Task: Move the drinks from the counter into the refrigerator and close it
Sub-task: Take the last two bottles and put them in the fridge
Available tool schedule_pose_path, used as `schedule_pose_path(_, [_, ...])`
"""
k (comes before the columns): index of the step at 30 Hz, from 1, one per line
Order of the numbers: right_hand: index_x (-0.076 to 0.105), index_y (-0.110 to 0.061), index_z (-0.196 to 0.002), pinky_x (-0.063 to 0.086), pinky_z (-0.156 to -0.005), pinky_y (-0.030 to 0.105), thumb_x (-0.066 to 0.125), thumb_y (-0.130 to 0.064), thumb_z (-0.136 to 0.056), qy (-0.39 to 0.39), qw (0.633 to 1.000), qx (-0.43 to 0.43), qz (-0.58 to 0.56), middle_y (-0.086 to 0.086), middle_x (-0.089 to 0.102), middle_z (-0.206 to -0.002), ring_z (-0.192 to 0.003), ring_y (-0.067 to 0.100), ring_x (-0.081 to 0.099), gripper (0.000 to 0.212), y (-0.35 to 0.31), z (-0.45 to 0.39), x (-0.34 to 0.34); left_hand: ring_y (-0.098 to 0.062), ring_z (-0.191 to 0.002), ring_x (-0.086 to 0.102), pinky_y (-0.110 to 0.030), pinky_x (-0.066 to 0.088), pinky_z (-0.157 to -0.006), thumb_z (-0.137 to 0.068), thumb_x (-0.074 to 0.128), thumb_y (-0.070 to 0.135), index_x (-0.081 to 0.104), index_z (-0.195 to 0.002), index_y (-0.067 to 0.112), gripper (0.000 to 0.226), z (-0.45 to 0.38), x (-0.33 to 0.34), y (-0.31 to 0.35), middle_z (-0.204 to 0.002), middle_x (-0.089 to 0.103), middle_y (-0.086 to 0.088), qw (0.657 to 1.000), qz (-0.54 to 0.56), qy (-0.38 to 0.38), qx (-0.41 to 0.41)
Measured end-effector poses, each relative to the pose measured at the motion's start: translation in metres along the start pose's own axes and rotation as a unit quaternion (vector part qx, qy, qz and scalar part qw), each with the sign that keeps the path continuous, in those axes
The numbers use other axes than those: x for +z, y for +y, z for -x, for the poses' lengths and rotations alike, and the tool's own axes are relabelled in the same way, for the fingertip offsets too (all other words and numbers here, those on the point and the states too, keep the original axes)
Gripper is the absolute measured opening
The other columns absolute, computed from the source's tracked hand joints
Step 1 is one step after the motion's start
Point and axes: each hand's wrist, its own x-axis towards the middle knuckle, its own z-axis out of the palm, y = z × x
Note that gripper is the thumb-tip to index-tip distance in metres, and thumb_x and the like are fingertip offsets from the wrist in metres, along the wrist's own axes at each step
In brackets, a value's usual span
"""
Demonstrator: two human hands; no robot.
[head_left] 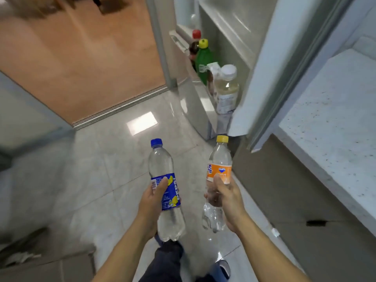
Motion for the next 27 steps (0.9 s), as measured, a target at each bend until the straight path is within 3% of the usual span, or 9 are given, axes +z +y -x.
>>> schedule_pose_path(3, [0.060,-0.007,-0.107,0.050,-0.056,0.028,0.068,-0.050,-0.077,-0.029,0.999,0.011,0.026,0.004,0.065,-0.073,-0.063,0.022,0.056,0.053,0.005,-0.017,0.048,-0.033,-0.085,0.070,-0.049,0.058,-0.086,-0.090,0.062,0.039,0.063,-0.110,0.008,0.037,-0.019,-0.040,0.010,-0.097,0.074,-0.017,0.999,-0.004,0.040,0.008])
schedule_pose_path(5, [0.060,-0.007,-0.109,0.053,-0.058,0.029,0.068,-0.051,-0.077,-0.041,0.998,0.016,0.050,0.005,0.066,-0.076,-0.066,0.022,0.059,0.054,0.008,-0.030,0.082,-0.033,-0.087,0.070,-0.051,0.057,-0.088,-0.092,0.062,0.039,0.064,-0.108,0.011,0.032,-0.034,-0.067,0.019,-0.099,0.074,-0.018,0.998,0.002,0.059,0.012])
schedule_pose_path(16, [0.064,-0.016,-0.100,0.055,-0.056,0.026,0.070,-0.052,-0.074,-0.076,0.993,0.004,0.087,0.002,0.071,-0.076,-0.065,0.019,0.064,0.045,-0.008,-0.112,0.258,-0.018,-0.081,0.072,-0.026,0.057,-0.064,-0.088,0.065,0.044,0.062,-0.112,0.019,0.035,-0.134,-0.173,0.121,-0.095,0.075,-0.006,0.995,0.029,0.076,0.059])
schedule_pose_path(20, [0.065,-0.017,-0.102,0.053,-0.056,0.026,0.072,-0.050,-0.082,-0.080,0.993,-0.006,0.086,0.008,0.068,-0.081,-0.069,0.025,0.063,0.039,-0.020,-0.153,0.291,-0.021,-0.088,0.071,-0.023,0.057,-0.062,-0.091,0.062,0.041,0.059,-0.118,0.020,0.035,-0.175,-0.182,0.156,-0.102,0.073,-0.008,0.995,0.030,0.064,0.074])
schedule_pose_path(27, [0.066,-0.029,-0.099,0.055,-0.058,0.023,0.069,-0.059,-0.077,-0.051,0.994,-0.024,0.092,-0.001,0.073,-0.082,-0.073,0.019,0.070,0.037,-0.052,-0.259,0.336,-0.019,-0.088,0.070,-0.019,0.055,-0.057,-0.091,0.061,0.042,0.056,-0.121,0.020,0.038,-0.274,-0.164,0.223,-0.104,0.071,-0.006,0.994,0.011,0.061,0.086])
